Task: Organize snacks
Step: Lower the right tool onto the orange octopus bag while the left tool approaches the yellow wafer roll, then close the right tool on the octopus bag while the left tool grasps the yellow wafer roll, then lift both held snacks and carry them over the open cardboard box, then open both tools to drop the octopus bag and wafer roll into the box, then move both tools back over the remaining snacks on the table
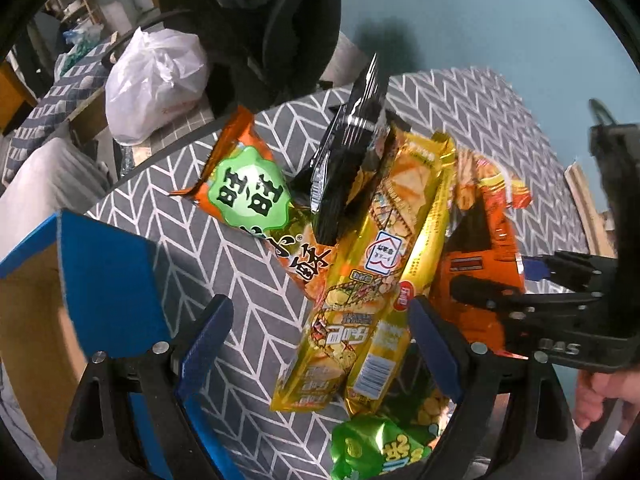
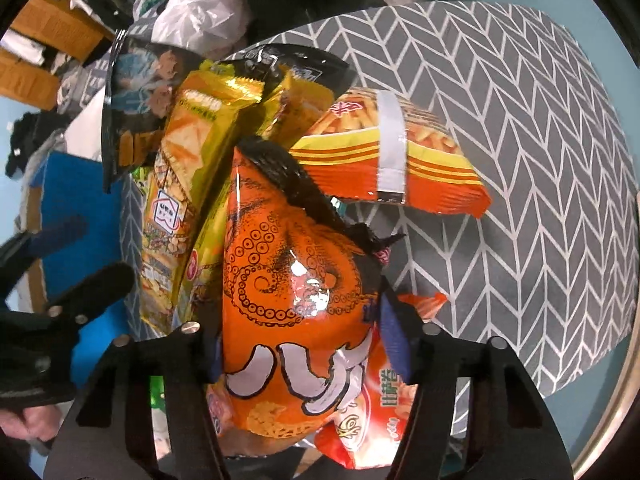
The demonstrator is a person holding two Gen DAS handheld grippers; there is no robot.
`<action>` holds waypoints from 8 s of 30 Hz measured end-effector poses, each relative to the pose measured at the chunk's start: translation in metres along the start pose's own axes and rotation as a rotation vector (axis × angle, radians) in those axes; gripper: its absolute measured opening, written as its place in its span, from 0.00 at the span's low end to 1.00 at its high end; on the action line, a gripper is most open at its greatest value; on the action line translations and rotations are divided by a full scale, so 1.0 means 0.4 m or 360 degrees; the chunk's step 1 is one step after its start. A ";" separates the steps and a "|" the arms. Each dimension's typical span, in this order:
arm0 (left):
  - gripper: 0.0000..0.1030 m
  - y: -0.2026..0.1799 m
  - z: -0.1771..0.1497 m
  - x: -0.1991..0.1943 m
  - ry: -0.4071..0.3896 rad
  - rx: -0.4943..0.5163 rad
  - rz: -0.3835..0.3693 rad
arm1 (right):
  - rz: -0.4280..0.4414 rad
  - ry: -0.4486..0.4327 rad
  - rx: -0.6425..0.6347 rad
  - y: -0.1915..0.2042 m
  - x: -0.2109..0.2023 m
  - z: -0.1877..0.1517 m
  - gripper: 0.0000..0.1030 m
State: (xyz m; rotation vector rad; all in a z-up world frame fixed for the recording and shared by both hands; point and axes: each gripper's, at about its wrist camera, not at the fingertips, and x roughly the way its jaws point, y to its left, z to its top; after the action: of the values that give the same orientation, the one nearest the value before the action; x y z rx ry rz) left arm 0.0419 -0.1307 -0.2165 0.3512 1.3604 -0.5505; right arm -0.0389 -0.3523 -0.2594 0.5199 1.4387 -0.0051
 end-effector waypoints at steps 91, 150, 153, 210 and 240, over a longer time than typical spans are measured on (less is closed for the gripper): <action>0.28 -0.091 -0.070 0.060 0.0136 0.0034 -0.0142 | 0.0167 -0.0086 -0.0152 -0.025 -0.167 -0.034 0.49; 0.28 0.363 -0.354 -0.407 -0.0340 -0.0863 0.0146 | 0.0287 -0.0023 -0.1114 0.576 -0.161 0.063 0.48; 0.28 0.384 -0.369 -0.402 -0.0330 -0.0890 0.0159 | 0.0304 -0.0012 -0.1160 0.627 -0.146 0.066 0.48; 0.52 0.297 -0.292 -0.395 -0.0227 -0.0894 0.0119 | 0.0096 0.0026 -0.1006 0.556 -0.148 0.085 0.77; 0.75 -0.059 -0.118 -0.287 -0.0080 -0.0194 0.0053 | -0.0079 -0.0010 -0.0434 0.065 -0.253 0.015 0.81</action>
State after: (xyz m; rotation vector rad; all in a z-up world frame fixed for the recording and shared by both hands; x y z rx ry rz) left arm -0.0231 -0.1056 -0.1111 0.2584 1.3309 -0.4439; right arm -0.0405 -0.3620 -0.1550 0.2602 1.4187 0.1479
